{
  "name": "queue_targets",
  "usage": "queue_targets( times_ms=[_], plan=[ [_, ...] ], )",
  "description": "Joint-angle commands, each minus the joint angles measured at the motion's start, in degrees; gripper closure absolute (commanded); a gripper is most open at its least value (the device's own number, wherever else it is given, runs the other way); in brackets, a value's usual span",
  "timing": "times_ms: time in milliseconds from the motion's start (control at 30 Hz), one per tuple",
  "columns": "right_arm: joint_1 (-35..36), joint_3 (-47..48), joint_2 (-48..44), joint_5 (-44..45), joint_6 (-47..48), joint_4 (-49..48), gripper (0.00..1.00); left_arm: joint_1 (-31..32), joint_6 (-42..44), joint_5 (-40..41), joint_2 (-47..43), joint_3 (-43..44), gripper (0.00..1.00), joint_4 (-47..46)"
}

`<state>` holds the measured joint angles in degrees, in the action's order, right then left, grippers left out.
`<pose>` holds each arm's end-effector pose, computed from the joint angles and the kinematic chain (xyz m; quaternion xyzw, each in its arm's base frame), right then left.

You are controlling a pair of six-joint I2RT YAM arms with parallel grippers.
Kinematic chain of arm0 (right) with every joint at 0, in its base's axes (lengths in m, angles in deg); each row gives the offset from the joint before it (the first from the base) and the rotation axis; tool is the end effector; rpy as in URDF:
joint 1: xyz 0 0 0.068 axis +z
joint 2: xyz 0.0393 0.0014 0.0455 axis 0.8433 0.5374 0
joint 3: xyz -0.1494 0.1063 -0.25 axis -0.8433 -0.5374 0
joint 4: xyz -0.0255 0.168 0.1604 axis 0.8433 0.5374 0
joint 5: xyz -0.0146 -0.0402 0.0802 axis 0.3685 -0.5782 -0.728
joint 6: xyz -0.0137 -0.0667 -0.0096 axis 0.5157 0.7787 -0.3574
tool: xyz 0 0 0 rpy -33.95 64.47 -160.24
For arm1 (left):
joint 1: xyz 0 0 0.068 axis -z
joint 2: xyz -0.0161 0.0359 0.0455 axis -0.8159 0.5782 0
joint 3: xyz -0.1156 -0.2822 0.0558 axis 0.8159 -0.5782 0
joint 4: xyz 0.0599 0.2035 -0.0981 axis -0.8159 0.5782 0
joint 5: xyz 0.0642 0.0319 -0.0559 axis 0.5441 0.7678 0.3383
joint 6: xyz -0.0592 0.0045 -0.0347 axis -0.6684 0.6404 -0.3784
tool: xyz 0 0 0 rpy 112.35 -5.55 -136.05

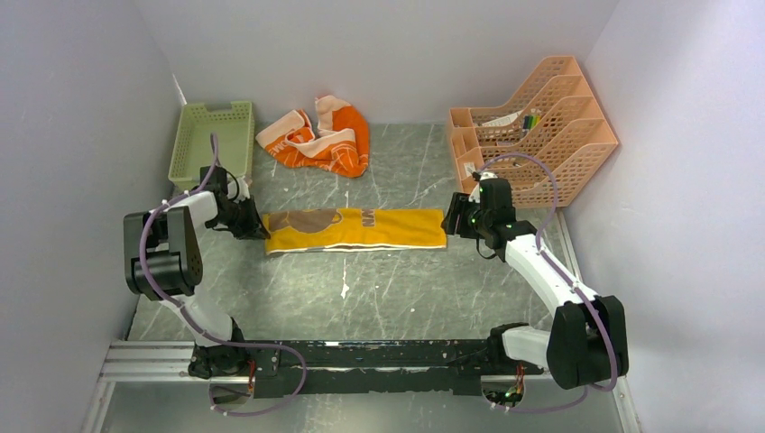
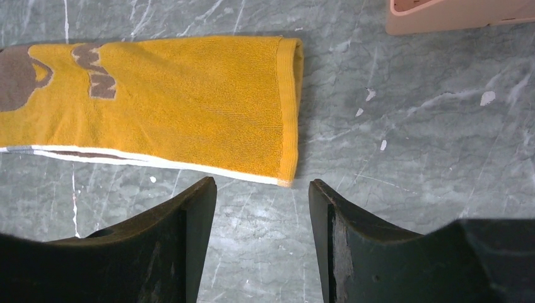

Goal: Roll the towels
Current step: Fold the towel at the center of the board.

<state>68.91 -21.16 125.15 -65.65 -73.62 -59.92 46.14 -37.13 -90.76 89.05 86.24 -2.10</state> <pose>0.2201 0.0514 0.2609 0.0432 0.9150 0.1616 0.3672 0.3072 0.0228 0.1859 -0.1180 0.9572 -0.2107 0.1597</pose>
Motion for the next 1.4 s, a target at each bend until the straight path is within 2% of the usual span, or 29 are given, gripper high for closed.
queue_targets(
  times_ms=[0,133,300,367,500,567,600,700,800,900,1133,1367],
  plan=[
    [0.00,0.71,-0.59,-0.79,0.65,-0.15,0.44,-0.30,1.21,2.54,-2.00,0.73,0.93,2.13],
    [0.09,0.76,-1.19,-2.31,0.40,0.16,0.44,-5.03,-0.78,14.15,-8.45,1.53,0.93,3.95],
    [0.96,1.21,-0.75,-4.37,0.07,0.03,0.44,-7.09,-4.23,36.65,-14.29,4.55,0.93,6.59],
    [1.57,1.75,-0.36,-4.23,0.50,0.70,0.44,-7.04,-4.61,39.80,-14.76,7.03,0.93,8.49],
    [2.09,2.36,0.03,-3.91,1.05,1.82,0.44,-3.50,-6.36,36.81,-12.92,11.93,0.93,13.78],
    [2.16,2.59,0.15,-4.09,0.85,2.05,0.45,2.06,-7.84,35.70,-9.97,14.70,0.93,17.34],
    [2.26,2.83,0.22,-4.18,0.83,2.25,0.45,6.86,-8.78,34.95,-7.70,16.50,0.93,19.56],
    [2.44,3.65,0.47,-4.46,0.98,3.40,0.43,16.07,-13.62,29.84,-0.03,23.35,0.93,25.60],
    [2.77,3.90,-0.15,-4.62,1.41,4.31,0.32,24.66,-16.69,24.67,5.39,28.75,0.93,25.54],
    [2.81,3.28,-1.77,-4.63,1.51,4.53,0.11,31.50,-18.85,22.29,11.04,34.86,0.93,24.18],
    [2.93,2.61,-3.88,-4.64,1.52,5.22,0.07,41.97,-21.57,18.22,24.24,47.75,0.93,24.13],
    [3.06,2.59,-4.40,-3.94,1.72,5.15,0.06,46.77,-22.67,13.87,30.23,52.43,0.93,23.59]
  ],
)
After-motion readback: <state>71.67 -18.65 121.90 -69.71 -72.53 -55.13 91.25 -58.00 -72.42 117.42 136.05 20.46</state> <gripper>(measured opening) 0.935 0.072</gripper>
